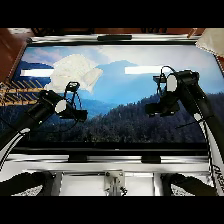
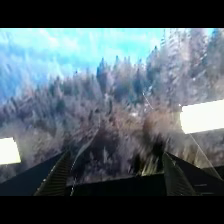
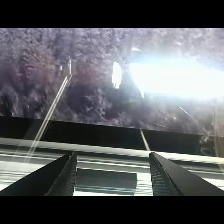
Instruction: Fold the shirts.
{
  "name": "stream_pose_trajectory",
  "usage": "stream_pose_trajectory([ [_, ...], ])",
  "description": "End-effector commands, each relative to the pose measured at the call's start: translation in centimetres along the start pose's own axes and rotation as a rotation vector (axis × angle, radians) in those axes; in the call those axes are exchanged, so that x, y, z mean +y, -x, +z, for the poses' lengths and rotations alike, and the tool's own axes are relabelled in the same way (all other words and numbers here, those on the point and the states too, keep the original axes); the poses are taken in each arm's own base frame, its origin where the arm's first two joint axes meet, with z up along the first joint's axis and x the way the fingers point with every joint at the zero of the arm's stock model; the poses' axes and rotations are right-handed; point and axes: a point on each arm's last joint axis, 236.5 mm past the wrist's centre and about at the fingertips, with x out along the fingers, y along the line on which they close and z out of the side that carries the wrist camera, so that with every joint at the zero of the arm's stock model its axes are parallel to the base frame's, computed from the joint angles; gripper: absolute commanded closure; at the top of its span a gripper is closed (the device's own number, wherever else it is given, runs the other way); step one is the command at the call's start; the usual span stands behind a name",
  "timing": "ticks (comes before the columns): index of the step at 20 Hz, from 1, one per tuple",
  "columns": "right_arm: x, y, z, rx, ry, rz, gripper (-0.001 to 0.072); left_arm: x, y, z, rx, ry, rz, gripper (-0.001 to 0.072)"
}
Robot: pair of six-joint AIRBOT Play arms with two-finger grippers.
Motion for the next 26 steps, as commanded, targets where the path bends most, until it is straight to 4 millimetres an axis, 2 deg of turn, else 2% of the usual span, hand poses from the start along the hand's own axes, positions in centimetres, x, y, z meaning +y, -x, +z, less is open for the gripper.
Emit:
stream_pose_trajectory([
  [1,-0.2,0.0,-0.1,0.004,-0.001,-0.008,0.0136,-0.3,0.0,0.9,-0.037,-0.001,-0.013,-0.0004],
  [3,-0.2,0.0,-0.1,0.003,-0.001,-0.008,0.0136,-0.3,-0.1,1.5,-0.059,0.004,-0.018,-0.0004],
  [4,-0.2,0.0,0.0,0.001,-0.001,-0.009,0.0136,-0.4,0.0,2.6,-0.102,0.010,-0.032,-0.0003],
  [5,-0.1,0.0,0.3,-0.010,-0.001,-0.008,0.0136,-0.3,0.2,4.3,-0.164,0.027,-0.048,-0.0003],
  [6,0.0,0.0,0.9,-0.036,-0.001,0.000,0.0136,0.7,0.7,6.7,-0.225,0.079,-0.057,-0.0003],
  [7,0.3,0.0,1.4,-0.059,-0.001,0.011,0.0136,2.4,1.4,9.3,-0.274,0.136,-0.054,-0.0004],
  [9,1.1,0.1,2.3,-0.098,-0.003,0.043,0.0136,7.5,2.7,14.8,-0.357,0.249,-0.024,-0.0004],
  [11,2.4,0.3,2.8,-0.119,-0.006,0.099,0.0136,12.6,3.1,19.6,-0.420,0.357,-0.006,-0.0004],
  [12,3.1,0.4,3.1,-0.130,-0.002,0.131,0.0135,14.3,2.5,21.4,-0.433,0.401,-0.026,-0.0004],
  [14,4.1,0.6,3.5,-0.147,0.001,0.175,0.0136,15.7,0.2,23.4,-0.418,0.492,-0.110,-0.0005],
  [17,4.8,0.8,3.8,-0.162,-0.003,0.204,0.0136,16.6,-5.2,22.7,-0.329,0.519,-0.138,-0.0005],
  [19,4.8,0.9,4.1,-0.176,0.000,0.205,0.0136,15.9,-7.9,22.7,-0.304,0.535,-0.165,-0.0006],
  [21,4.9,0.9,4.5,-0.193,0.006,0.206,0.0136,13.6,-9.1,24.1,-0.336,0.536,-0.254,-0.0006],
  [23,4.9,1.0,4.9,-0.210,0.007,0.209,0.0136,11.5,-9.5,25.5,-0.383,0.505,-0.302,-0.0006],
  [26,5.0,1.1,5.1,-0.219,0.006,0.210,0.0136,9.1,-10.7,25.8,-0.386,0.476,-0.313,-0.0004],
])
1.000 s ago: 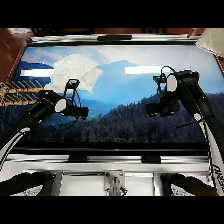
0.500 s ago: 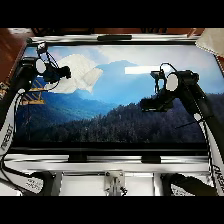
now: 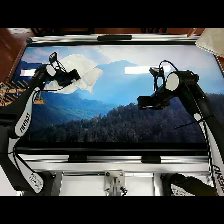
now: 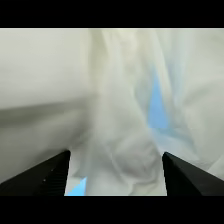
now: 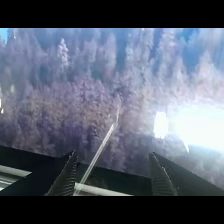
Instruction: Fold the shirts.
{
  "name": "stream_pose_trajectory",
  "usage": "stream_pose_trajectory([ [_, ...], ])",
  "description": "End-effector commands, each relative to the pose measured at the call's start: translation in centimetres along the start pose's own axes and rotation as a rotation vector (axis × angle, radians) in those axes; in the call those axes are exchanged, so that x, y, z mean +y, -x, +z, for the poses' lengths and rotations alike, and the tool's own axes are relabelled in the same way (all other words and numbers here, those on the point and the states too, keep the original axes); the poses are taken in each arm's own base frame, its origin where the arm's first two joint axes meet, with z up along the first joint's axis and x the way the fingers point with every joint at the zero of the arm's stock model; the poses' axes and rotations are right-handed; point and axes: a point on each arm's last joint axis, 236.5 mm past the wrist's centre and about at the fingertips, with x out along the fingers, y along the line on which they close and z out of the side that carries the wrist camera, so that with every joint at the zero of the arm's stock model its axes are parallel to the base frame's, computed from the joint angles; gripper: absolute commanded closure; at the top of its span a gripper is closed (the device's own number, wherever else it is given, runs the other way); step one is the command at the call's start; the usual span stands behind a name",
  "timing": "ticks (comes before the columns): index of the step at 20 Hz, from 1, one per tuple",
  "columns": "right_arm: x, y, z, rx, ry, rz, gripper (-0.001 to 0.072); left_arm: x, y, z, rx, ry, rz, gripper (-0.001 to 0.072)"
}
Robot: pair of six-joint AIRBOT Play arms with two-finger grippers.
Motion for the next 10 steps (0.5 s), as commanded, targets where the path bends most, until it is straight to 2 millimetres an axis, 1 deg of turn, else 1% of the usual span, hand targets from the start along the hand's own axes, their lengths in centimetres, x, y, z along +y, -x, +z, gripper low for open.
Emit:
stream_pose_trajectory([
  [1,0.2,0.0,0.4,-0.017,0.002,0.006,0.0136,-2.0,-2.3,-1.2,-0.001,-0.008,-0.048,0.0004],
  [2,0.2,0.0,0.4,-0.015,0.001,0.007,0.0136,-2.2,-2.5,-1.6,0.007,-0.011,-0.049,0.0179],
  [3,0.2,0.0,0.3,-0.014,0.002,0.006,0.0136,-2.3,-2.4,-1.5,0.007,-0.009,-0.052,0.0505],
  [4,0.2,0.0,0.3,-0.012,0.002,0.006,0.0136,-2.6,-2.1,-1.2,0.000,-0.005,-0.060,0.0660],
  [6,0.2,0.0,0.3,-0.014,0.005,0.006,0.0136,-3.6,0.0,0.3,-0.039,-0.014,-0.077,0.0663],
  [7,0.2,0.1,0.4,-0.019,0.006,0.006,0.0136,-4.7,1.8,1.4,-0.072,-0.043,-0.094,0.0663],
  [9,0.3,0.8,1.2,-0.064,0.020,0.010,0.0136,-8.0,7.1,3.3,-0.143,-0.159,-0.138,0.0663],
  [10,0.4,1.8,1.6,-0.107,0.033,0.008,0.0135,-10.1,10.4,3.8,-0.176,-0.233,-0.163,0.0663],
])
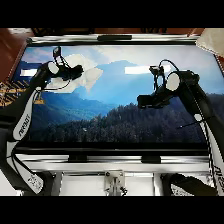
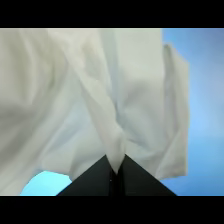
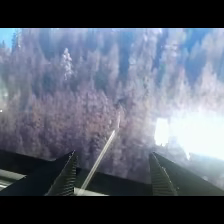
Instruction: Fold the shirts.
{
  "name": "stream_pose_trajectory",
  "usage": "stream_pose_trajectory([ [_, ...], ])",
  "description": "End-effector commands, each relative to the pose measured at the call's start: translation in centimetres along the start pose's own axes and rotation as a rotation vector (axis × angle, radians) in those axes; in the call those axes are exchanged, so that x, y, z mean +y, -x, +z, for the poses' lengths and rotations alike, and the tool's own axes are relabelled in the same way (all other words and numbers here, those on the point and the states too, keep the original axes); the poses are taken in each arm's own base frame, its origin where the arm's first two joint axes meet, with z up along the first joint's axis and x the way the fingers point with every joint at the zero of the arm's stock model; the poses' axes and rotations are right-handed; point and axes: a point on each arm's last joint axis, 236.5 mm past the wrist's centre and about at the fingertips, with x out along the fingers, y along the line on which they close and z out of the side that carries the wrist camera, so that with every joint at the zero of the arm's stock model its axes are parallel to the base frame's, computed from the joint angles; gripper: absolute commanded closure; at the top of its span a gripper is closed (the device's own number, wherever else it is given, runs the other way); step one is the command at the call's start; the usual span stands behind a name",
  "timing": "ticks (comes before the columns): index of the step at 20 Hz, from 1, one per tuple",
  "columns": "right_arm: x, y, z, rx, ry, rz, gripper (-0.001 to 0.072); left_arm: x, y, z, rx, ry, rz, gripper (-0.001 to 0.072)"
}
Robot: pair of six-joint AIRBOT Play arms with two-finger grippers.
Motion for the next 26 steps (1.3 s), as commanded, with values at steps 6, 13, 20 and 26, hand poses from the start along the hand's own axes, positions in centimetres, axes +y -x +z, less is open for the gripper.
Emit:
stream_pose_trajectory([
  [6,-1.4,15.4,3.4,-0.451,0.065,-0.124,0.0136,-21.6,29.6,0.5,-0.239,-0.486,-0.319,0.0664],
  [13,1.0,22.7,-1.2,-0.547,0.056,-0.020,0.0136,-19.9,42.9,-8.1,-0.148,-0.520,-0.215,0.0664],
  [20,7.7,9.9,-9.7,-0.087,0.054,0.350,0.0040,-11.3,33.6,-17.5,0.214,-0.472,0.023,0.0664],
  [26,5.8,1.4,-13.1,0.024,-0.074,0.341,0.0040,-3.2,24.6,-26.6,0.425,-0.435,0.161,0.0664],
])
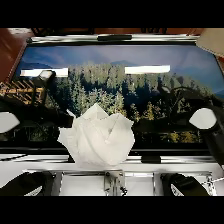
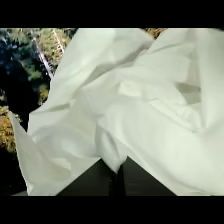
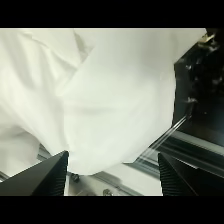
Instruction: Fold the shirts.
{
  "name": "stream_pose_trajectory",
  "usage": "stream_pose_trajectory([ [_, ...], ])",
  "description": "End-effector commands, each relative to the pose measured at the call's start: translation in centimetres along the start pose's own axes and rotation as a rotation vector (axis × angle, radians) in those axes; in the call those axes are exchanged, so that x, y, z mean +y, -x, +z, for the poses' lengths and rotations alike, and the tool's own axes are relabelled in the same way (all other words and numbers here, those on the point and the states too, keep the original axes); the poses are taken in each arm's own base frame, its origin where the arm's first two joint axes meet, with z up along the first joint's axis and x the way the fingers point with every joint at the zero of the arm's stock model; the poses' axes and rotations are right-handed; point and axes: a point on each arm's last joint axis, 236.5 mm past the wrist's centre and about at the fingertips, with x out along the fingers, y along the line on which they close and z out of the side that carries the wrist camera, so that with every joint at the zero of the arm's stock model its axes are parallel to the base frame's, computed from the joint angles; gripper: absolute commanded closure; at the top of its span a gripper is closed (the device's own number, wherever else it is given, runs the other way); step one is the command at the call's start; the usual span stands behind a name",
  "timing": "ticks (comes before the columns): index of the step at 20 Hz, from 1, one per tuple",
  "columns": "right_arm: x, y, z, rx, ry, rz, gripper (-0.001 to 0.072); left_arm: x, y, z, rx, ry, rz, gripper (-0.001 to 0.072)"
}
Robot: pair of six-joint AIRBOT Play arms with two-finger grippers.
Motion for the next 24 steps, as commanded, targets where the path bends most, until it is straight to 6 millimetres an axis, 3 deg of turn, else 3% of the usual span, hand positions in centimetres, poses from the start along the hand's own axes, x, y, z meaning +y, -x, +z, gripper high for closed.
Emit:
stream_pose_trajectory([
  [1,-1.6,-3.1,-0.7,-0.008,-0.061,0.012,0.0041,3.0,-5.2,-3.9,0.092,0.051,0.070,0.0664],
  [4,-2.5,-4.2,1.7,-0.076,-0.091,-0.005,0.0040,8.6,-4.1,-2.2,0.040,0.097,0.208,0.0664],
  [7,-3.9,-7.3,2.1,-0.019,-0.107,-0.015,0.0040,13.8,-1.9,0.6,-0.059,0.186,0.272,0.0664],
  [9,-4.5,-9.1,2.1,0.037,-0.079,-0.013,0.0040,15.8,-1.8,1.7,-0.101,0.289,0.250,0.0664],
  [13,-3.9,-11.5,2.7,0.148,-0.032,0.041,0.0040,15.0,-5.8,1.1,0.003,0.345,0.103,0.0651],
  [14,-3.5,-12.0,3.3,0.149,-0.032,0.067,0.0040,14.8,-6.9,0.8,0.033,0.350,0.087,0.0501],
  [15,-3.3,-12.4,3.8,0.148,-0.037,0.081,0.0040,14.6,-7.7,0.5,0.064,0.364,0.069,0.0218],
  [16,-3.3,-12.9,4.2,0.150,-0.040,0.085,0.0040,14.5,-8.2,0.1,0.088,0.370,0.063,0.0035],
  [22,-4.5,-14.8,3.9,0.193,-0.048,0.073,0.0040,12.6,-6.1,-4.5,0.277,0.367,0.035,0.0016],
  [24,-4.4,-15.0,4.0,0.194,-0.051,0.082,0.0040,12.2,-5.1,-5.1,0.289,0.362,0.032,0.0015],
])
